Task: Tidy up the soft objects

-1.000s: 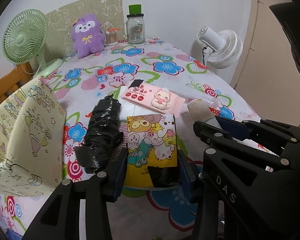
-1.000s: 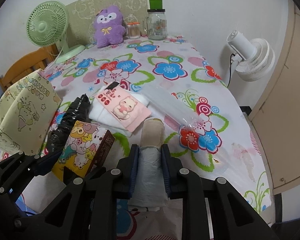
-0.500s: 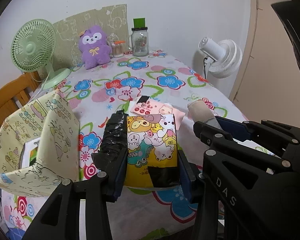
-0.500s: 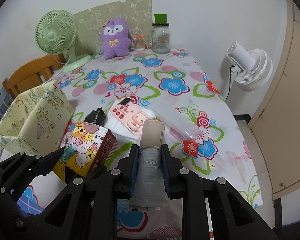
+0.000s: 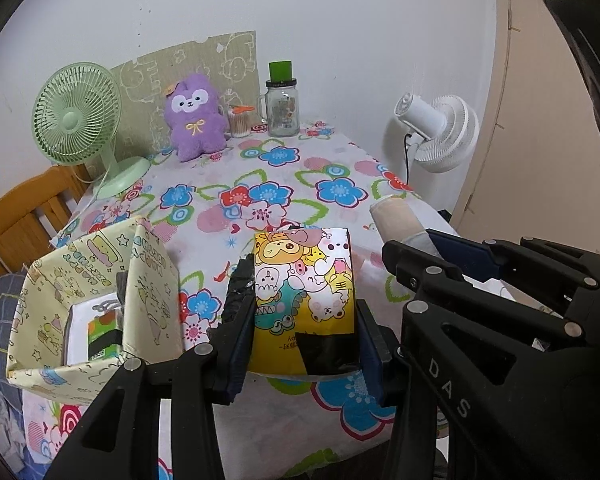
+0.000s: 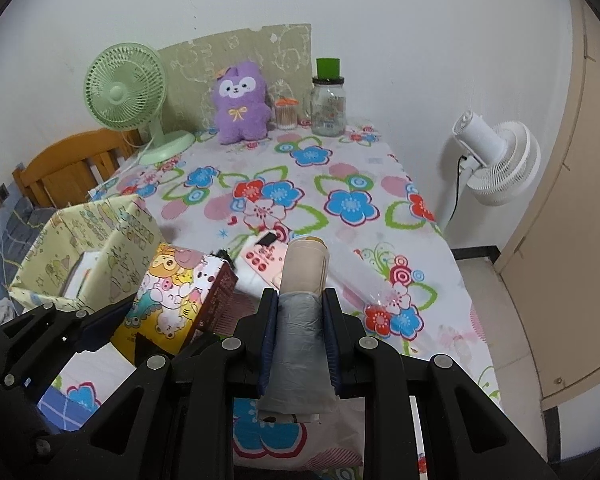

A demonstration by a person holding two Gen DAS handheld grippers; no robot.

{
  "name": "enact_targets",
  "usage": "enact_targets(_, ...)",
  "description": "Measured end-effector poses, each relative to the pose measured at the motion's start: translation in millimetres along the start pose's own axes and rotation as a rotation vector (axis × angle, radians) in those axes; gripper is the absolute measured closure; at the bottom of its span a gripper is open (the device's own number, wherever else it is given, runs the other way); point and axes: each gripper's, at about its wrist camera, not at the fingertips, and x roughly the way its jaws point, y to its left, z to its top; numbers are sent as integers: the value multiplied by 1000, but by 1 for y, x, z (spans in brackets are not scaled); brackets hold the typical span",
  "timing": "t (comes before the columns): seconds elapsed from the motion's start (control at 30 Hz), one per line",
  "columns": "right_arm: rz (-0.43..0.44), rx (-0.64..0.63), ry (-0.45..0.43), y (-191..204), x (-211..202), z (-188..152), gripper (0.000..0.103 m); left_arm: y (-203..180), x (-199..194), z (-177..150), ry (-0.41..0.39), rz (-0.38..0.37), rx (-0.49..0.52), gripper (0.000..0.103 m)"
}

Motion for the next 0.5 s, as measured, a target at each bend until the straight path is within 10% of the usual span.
enact_targets(0.5,23,-22,-42,18,-23,29,78,10,-28,25,-40,22,16,55)
